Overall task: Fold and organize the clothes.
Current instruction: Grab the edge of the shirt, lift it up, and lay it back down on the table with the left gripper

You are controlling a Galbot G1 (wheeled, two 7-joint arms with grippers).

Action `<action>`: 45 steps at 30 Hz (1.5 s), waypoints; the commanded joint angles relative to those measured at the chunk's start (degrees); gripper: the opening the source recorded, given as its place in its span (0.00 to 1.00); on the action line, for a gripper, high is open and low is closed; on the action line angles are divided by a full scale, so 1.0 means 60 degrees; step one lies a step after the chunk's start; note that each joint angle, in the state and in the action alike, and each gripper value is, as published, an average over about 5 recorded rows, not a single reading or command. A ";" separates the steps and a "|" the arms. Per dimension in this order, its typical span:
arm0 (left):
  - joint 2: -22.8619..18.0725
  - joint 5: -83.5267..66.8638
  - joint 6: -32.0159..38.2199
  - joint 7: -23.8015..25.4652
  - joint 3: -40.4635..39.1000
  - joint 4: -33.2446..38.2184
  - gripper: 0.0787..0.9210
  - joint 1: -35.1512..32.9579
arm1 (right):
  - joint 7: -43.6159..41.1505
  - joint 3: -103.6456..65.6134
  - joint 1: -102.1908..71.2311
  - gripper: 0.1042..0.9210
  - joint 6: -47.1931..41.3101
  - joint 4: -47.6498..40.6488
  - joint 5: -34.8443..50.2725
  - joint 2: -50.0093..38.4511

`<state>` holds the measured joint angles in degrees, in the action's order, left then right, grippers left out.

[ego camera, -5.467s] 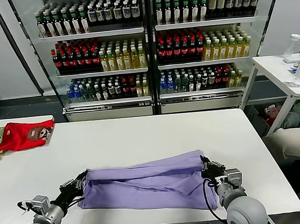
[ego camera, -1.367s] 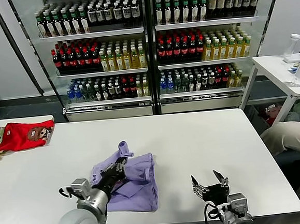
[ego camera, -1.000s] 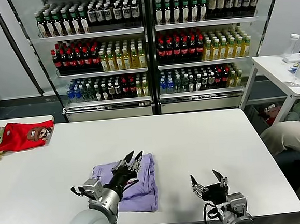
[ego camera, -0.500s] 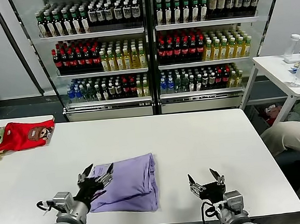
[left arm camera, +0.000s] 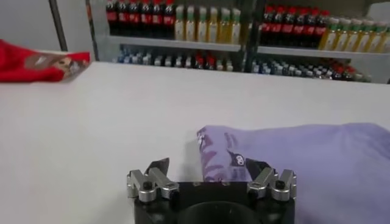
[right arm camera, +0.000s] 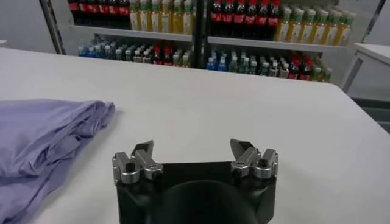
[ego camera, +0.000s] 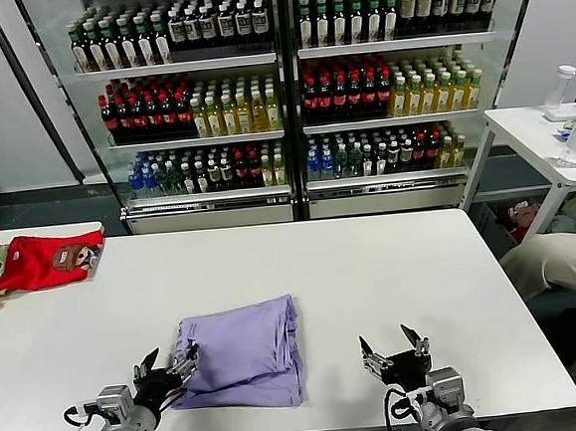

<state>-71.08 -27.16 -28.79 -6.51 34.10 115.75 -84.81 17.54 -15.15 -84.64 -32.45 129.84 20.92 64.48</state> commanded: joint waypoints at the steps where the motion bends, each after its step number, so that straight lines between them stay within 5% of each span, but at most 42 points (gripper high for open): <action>1: -0.0134 -0.1472 -0.0102 -0.0566 -0.0039 -0.0305 0.86 -0.0052 | -0.0002 0.0059 0.0028 0.88 -0.0003 -0.0007 -0.0079 0.0010; 19: -0.0334 -0.1728 -0.0256 -0.0554 -0.0253 -0.0377 0.24 0.0227 | -0.0002 -0.0015 -0.0070 0.88 -0.0017 0.0050 -0.0145 0.0062; 25: 0.0010 -0.1285 -0.0486 -0.0224 0.1395 0.0895 0.06 -0.0084 | -0.0006 -0.0190 -0.0193 0.88 -0.0021 0.0184 -0.0135 -0.0026; 30: 0.0924 -0.1454 -0.0761 0.0687 0.4522 0.1500 0.03 -0.0517 | -0.0022 -0.0278 -0.0227 0.88 -0.0022 0.0193 -0.0108 -0.0085; 36: 0.2580 -0.1339 -0.0779 0.1817 0.6804 0.0618 0.03 -0.0946 | -0.0054 -0.0161 -0.0128 0.88 0.0005 0.0052 -0.0108 -0.0061; 41: 0.3871 -0.0930 -0.0785 0.2394 0.7163 -0.0061 0.03 -0.1310 | -0.0099 -0.0140 -0.0074 0.88 0.0031 0.0015 -0.0098 -0.0076; 45: 0.3812 -0.1024 -0.0798 0.2170 0.5832 0.0725 0.03 -0.1097 | -0.0109 -0.0115 -0.0056 0.88 0.0034 0.0019 -0.0098 -0.0061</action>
<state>-58.34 -34.47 -33.06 1.59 64.10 118.17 -89.86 16.95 -15.91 -84.99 -32.30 130.04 20.31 64.09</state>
